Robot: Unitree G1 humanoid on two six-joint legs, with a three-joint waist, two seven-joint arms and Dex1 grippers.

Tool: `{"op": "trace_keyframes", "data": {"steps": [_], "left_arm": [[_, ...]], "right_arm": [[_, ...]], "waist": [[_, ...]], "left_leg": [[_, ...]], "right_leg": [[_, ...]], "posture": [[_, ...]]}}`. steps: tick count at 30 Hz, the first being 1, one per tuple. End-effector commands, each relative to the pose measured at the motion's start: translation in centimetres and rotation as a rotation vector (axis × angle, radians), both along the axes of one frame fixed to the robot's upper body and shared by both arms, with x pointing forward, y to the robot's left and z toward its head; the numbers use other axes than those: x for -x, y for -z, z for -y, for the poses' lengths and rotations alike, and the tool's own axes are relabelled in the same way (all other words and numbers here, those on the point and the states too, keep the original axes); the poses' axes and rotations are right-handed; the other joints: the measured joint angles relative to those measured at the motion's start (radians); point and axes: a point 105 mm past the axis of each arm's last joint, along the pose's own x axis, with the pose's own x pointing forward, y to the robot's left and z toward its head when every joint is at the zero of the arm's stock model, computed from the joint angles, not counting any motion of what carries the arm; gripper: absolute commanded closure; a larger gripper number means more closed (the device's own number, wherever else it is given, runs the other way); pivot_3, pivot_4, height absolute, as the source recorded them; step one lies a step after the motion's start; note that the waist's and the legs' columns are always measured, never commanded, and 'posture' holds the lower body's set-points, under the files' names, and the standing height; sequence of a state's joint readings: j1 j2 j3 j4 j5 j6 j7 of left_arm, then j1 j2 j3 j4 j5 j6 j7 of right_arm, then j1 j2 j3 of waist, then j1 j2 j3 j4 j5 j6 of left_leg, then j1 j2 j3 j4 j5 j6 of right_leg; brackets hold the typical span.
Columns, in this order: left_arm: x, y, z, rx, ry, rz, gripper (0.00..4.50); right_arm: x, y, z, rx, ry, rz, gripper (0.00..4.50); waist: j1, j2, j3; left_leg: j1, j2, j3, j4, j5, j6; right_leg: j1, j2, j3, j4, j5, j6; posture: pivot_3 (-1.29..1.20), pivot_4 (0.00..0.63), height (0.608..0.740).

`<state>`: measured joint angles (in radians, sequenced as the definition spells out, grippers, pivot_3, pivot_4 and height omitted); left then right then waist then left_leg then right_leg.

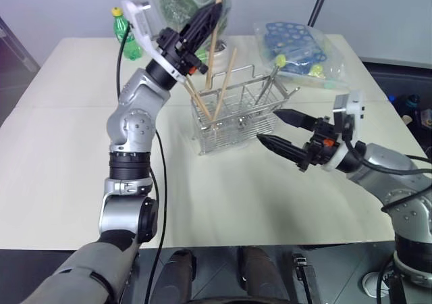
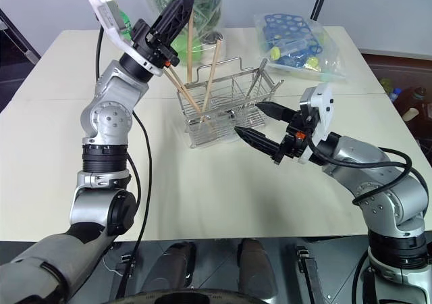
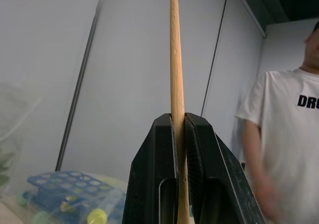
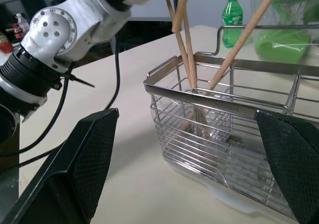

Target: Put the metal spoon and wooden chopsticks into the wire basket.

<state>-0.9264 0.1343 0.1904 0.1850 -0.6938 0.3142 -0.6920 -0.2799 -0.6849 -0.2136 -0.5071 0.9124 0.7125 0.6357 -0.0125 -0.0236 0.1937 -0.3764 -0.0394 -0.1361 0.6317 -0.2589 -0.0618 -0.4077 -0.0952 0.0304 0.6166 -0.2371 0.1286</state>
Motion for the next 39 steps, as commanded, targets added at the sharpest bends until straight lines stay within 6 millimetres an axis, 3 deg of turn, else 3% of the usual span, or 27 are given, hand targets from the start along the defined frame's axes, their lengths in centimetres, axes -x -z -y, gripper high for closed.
{"op": "trace_keyframes", "data": {"steps": [1,8,25,29,34,39], "left_arm": [[0.6,-0.4,0.1,-0.001,-0.002,0.039,4.45],[0.6,1.1,0.8,-0.030,0.003,0.009,4.45],[0.0,2.4,1.0,-0.045,-0.005,-0.023,4.45],[-0.1,2.7,1.1,-0.019,0.003,-0.042,2.90],[-0.1,2.9,1.3,-0.032,-0.006,-0.040,0.20],[-0.1,2.4,1.0,-0.031,-0.029,-0.023,0.05]], "right_arm": [[0.5,-1.2,-0.1,-0.008,-0.004,0.058,0.00],[0.5,-1.2,-0.2,-0.018,-0.005,0.059,0.00],[0.5,-1.1,-0.2,-0.026,-0.001,0.066,0.00],[0.5,-1.1,-0.2,-0.013,0.000,0.073,0.00],[0.4,-1.4,-0.5,-0.020,-0.007,0.080,0.00],[0.4,-1.4,-0.5,-0.021,-0.009,0.079,0.00]], "waist": [[0.000,0.000,0.000],[0.002,0.000,0.000],[0.001,0.000,0.000],[0.002,0.000,0.000],[0.001,0.000,0.000],[0.001,0.000,0.000]], "left_leg": [[0.000,0.000,0.000,0.000,0.000,0.000],[0.000,0.000,0.000,0.000,0.000,0.000],[0.000,0.000,0.000,0.000,0.000,0.000],[0.000,0.000,0.000,0.000,0.000,0.000],[0.000,0.000,0.000,0.000,0.000,0.000],[0.000,0.000,0.000,0.000,0.000,0.000]], "right_leg": [[0.000,0.000,0.000,0.000,0.000,0.000],[0.000,0.000,0.000,0.000,0.000,0.000],[0.000,0.000,0.000,0.000,0.000,0.000],[0.000,0.000,0.000,0.000,0.000,0.000],[0.000,0.000,0.000,0.000,0.000,0.000],[0.000,0.000,0.000,0.000,0.000,0.000]], "posture": [[0.00,0.150,0.740],[0.00,0.150,0.740],[0.00,0.150,0.740],[0.00,0.150,0.740],[0.00,0.150,0.740],[0.00,0.150,0.740]]}}
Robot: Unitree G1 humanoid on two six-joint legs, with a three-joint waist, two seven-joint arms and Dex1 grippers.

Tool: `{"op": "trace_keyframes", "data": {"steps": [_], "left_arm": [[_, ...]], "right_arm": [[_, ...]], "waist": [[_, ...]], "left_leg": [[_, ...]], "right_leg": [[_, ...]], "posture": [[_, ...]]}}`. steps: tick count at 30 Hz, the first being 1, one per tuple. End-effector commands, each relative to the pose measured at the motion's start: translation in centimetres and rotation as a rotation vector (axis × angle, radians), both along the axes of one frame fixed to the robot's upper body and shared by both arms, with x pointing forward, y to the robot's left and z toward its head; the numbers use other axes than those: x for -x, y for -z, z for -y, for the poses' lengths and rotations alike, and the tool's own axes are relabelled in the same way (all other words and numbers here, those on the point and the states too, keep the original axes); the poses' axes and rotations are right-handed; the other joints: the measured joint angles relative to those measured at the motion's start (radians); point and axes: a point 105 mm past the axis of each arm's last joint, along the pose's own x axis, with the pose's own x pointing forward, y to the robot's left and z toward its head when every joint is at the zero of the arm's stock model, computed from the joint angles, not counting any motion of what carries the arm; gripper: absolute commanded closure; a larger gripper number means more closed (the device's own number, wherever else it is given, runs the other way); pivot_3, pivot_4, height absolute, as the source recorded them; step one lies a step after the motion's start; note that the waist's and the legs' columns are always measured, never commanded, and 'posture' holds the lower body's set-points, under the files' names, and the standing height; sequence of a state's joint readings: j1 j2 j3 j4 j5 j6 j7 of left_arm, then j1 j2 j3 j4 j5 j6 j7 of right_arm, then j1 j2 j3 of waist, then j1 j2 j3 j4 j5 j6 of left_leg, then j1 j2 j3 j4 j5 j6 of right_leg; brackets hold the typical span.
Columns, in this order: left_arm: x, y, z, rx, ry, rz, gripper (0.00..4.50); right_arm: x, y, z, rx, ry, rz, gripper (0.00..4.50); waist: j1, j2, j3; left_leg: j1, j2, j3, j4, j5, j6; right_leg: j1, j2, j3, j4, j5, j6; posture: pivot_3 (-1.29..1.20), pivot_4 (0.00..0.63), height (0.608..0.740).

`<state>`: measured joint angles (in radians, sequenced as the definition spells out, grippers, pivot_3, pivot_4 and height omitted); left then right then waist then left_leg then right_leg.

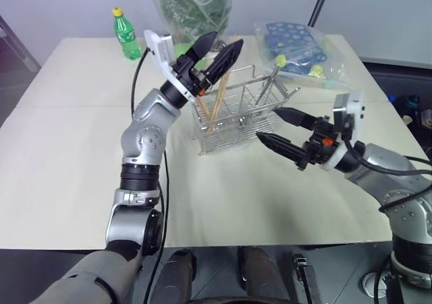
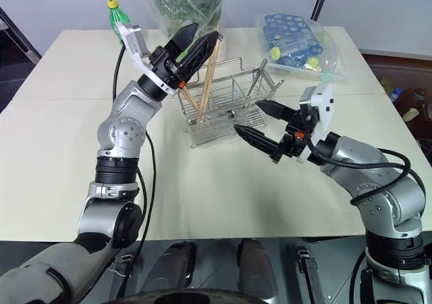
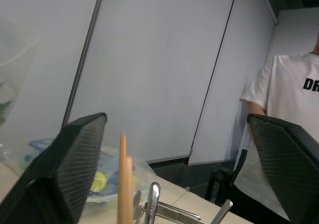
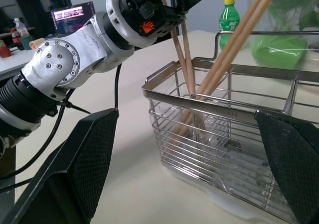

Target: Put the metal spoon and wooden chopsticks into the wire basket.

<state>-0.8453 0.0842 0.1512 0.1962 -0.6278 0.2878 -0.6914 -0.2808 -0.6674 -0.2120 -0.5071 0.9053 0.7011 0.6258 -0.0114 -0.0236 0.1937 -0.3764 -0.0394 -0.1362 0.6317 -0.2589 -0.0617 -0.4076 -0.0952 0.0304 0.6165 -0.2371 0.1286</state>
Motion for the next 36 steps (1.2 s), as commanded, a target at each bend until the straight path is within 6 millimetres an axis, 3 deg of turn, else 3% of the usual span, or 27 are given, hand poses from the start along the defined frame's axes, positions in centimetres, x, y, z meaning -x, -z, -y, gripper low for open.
{"op": "trace_keyframes", "data": {"steps": [1,3,11,18,23,26,29,33,36], "left_arm": [[0.5,-1.5,-0.3,0.014,-0.016,0.060,0.05],[0.8,-2.3,-0.5,0.029,-0.019,0.075,0.05],[3.1,-8.2,-3.1,-0.010,-0.118,0.197,0.05],[4.0,-8.8,-6.8,-0.160,-0.282,0.146,0.05],[5.4,-6.3,-9.5,-0.293,-0.344,-0.014,0.05],[5.8,-4.9,-10.1,-0.349,-0.376,-0.073,0.05],[5.7,-1.9,-10.8,-0.441,-0.450,-0.153,0.05],[6.3,1.9,-11.2,-0.403,-0.457,-0.258,0.05],[7.2,3.2,-10.9,-0.379,-0.430,-0.276,0.05]], "right_arm": [[0.5,-1.3,-0.5,-0.005,-0.019,0.068,0.00],[0.6,-1.3,-0.5,-0.005,-0.022,0.067,0.00],[0.6,-2.0,-0.5,0.022,-0.062,0.067,0.00],[-0.6,-2.9,0.3,0.011,-0.023,0.098,0.00],[-1.1,-3.2,1.2,-0.015,-0.004,0.092,0.00],[-1.1,-2.9,1.4,-0.008,-0.011,0.080,0.00],[-0.9,-2.5,1.4,-0.017,-0.024,0.064,0.00],[-0.8,-1.9,0.7,-0.048,-0.043,0.050,0.00],[-0.6,-1.7,0.5,-0.052,-0.059,0.040,0.00]], "waist": [[0.000,0.000,0.000],[0.000,0.000,0.000],[-0.002,0.000,0.000],[-0.007,0.000,0.000],[-0.008,0.001,0.000],[-0.003,0.001,0.001],[-0.002,0.001,0.000],[-0.003,0.001,0.000],[-0.002,0.001,0.000]], "left_leg": [[0.000,0.000,0.000,0.000,0.000,0.000],[0.000,0.000,0.000,0.000,0.000,0.000],[0.000,0.000,0.000,0.000,0.000,0.000],[0.001,0.000,0.000,0.000,0.000,0.000],[0.000,0.000,-0.001,-0.002,0.000,0.000],[0.000,0.000,-0.001,-0.001,0.000,0.000],[0.000,0.000,-0.001,0.000,0.000,0.000],[0.001,0.000,0.000,-0.001,0.000,0.000],[0.001,0.000,0.000,-0.001,0.000,0.000]], "right_leg": [[0.000,0.000,0.000,0.000,0.000,0.000],[0.000,0.000,0.000,0.000,0.000,0.000],[0.000,0.000,0.000,0.000,0.000,0.000],[0.000,0.000,0.000,0.000,0.000,0.000],[-0.001,0.000,0.000,0.001,0.000,0.000],[-0.001,0.000,0.000,0.002,0.000,0.000],[0.000,0.000,0.000,0.001,0.000,0.000],[0.000,0.000,0.001,0.001,0.000,0.000],[-0.001,0.000,0.001,0.001,0.000,-0.001]], "posture": [[0.00,0.150,0.740],[0.00,0.150,0.740],[0.00,0.150,0.740],[0.00,0.150,0.740],[0.00,0.150,0.740],[0.00,0.150,0.740],[0.00,0.150,0.740],[0.00,0.150,0.740],[0.00,0.150,0.740]]}}
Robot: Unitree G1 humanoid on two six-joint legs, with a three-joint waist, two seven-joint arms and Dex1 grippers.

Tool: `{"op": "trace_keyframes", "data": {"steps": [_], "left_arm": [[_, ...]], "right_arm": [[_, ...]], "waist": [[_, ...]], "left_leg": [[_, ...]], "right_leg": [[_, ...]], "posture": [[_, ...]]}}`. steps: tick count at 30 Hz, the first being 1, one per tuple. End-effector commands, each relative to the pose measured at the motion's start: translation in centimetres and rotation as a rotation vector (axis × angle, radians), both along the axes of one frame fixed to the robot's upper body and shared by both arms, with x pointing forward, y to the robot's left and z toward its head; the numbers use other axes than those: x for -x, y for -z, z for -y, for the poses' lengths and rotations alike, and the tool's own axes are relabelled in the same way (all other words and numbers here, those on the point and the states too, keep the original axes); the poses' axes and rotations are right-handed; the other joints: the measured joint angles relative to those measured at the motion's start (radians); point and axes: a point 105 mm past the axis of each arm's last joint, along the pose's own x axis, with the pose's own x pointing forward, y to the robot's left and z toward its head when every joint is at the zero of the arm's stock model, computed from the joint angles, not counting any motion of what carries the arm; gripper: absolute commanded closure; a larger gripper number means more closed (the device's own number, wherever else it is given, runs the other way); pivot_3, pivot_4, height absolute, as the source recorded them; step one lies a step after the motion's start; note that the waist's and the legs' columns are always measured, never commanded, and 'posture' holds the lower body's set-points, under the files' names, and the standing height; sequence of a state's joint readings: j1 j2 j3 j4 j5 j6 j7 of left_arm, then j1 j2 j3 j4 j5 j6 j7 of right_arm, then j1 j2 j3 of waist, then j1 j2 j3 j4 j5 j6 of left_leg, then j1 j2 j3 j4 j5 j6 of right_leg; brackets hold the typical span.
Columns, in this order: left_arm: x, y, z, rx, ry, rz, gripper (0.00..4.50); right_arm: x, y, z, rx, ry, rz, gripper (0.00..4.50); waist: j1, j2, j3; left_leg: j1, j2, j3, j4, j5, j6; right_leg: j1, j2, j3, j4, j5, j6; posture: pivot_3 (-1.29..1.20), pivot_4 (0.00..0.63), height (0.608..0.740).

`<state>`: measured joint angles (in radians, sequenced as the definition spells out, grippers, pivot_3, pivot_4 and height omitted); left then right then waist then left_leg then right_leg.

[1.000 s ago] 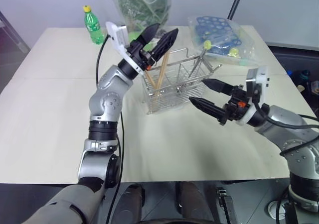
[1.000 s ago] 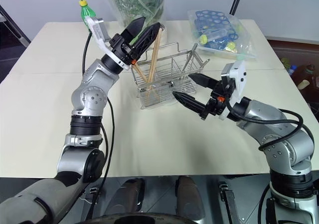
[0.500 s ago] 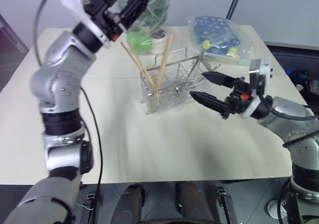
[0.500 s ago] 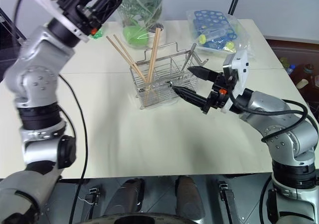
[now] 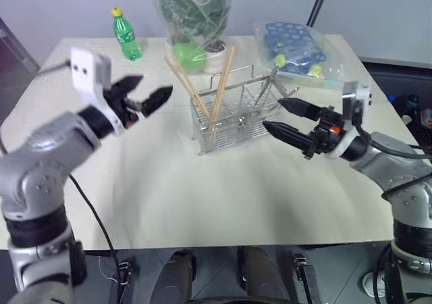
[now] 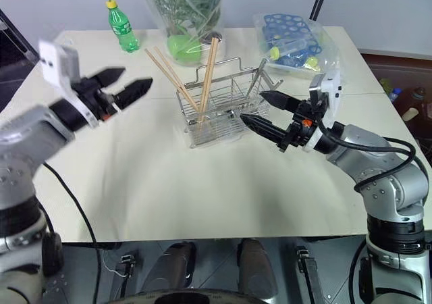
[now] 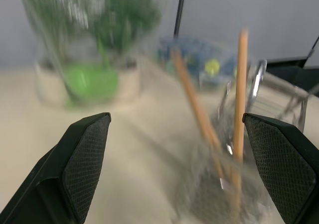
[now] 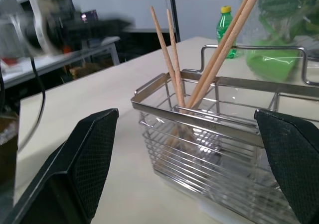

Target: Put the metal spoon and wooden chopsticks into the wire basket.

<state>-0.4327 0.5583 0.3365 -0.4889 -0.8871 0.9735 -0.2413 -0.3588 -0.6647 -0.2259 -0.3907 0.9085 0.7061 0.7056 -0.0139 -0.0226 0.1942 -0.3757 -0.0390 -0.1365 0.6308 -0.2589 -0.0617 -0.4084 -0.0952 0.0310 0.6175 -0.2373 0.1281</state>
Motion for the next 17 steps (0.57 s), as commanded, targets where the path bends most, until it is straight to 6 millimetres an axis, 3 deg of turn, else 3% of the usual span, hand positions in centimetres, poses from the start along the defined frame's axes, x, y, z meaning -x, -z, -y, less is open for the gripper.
{"op": "trace_keyframes", "data": {"steps": [1,17], "left_arm": [[1.6,-1.4,0.3,0.015,0.020,0.091,0.05],[2.2,-0.5,0.2,0.006,0.019,0.060,0.05]], "right_arm": [[0.6,-0.8,-0.3,-0.014,-0.027,0.045,0.00],[1.2,0.0,0.0,-0.001,-0.045,0.010,0.00]], "waist": [[0.001,0.000,0.000],[0.002,0.000,0.000]], "left_leg": [[0.000,0.000,0.000,0.000,0.000,0.000],[0.000,0.000,0.000,0.000,0.000,0.000]], "right_leg": [[0.000,0.000,0.000,0.000,0.000,0.000],[0.001,0.000,0.000,0.000,0.000,0.000]], "posture": [[0.00,0.150,0.740],[0.00,0.150,0.740]]}}
